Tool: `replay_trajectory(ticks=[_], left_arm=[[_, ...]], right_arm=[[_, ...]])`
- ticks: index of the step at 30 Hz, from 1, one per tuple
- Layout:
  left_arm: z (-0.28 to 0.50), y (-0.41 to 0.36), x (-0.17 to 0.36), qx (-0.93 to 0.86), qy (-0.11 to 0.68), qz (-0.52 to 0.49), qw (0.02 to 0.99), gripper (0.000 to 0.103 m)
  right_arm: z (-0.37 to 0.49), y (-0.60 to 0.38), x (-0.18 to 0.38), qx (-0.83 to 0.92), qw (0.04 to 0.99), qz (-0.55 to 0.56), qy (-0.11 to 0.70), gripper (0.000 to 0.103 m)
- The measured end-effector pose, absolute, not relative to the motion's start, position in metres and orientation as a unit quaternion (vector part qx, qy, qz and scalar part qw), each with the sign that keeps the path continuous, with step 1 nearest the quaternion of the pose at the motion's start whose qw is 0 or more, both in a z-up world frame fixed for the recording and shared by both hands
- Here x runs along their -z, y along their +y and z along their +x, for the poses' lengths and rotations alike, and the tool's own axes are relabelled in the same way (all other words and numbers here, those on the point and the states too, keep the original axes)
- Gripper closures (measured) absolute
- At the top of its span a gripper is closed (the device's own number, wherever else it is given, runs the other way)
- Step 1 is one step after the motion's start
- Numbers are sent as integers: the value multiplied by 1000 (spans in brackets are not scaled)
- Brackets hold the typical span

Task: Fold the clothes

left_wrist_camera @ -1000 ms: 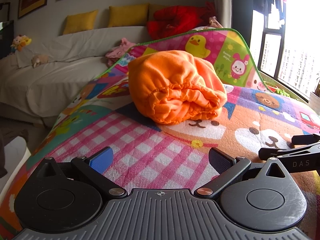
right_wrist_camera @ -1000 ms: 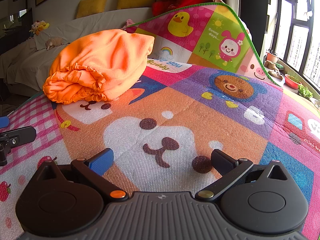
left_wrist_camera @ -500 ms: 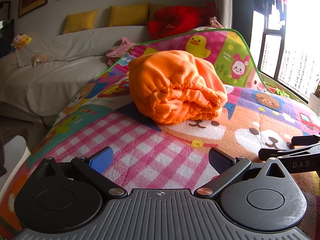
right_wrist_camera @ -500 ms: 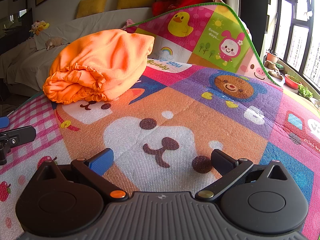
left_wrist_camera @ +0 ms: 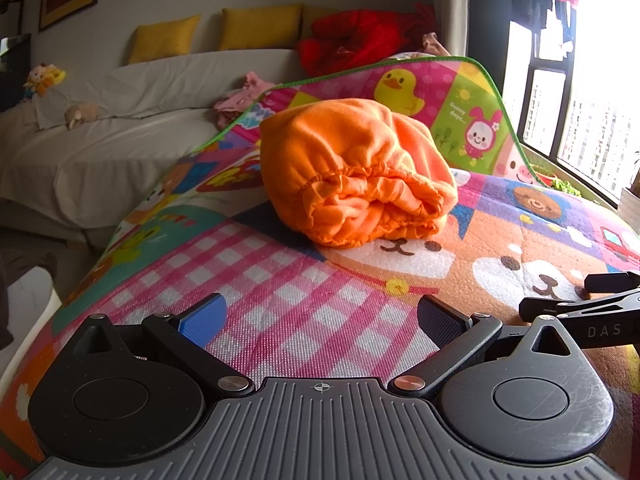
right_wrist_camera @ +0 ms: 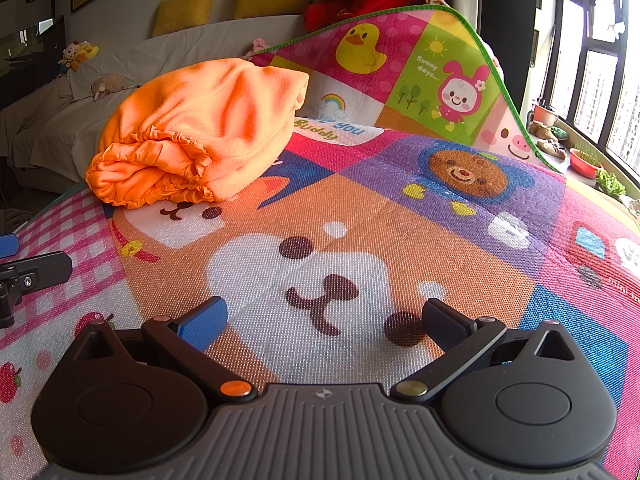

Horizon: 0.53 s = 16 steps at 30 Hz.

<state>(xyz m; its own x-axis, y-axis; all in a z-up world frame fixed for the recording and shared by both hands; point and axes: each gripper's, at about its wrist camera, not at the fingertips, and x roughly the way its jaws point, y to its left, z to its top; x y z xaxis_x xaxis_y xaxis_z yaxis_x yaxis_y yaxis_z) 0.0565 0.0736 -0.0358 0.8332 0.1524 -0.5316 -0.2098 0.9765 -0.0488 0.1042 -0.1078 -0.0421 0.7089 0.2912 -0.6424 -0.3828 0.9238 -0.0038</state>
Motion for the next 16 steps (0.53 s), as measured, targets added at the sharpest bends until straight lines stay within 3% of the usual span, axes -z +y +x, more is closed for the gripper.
replay_trajectory(ticks=[16], left_arm=[[54,72,35,-89,266,-48,959,0]], right_arm=[[105,-107,42,-183,922,-68,335,0]])
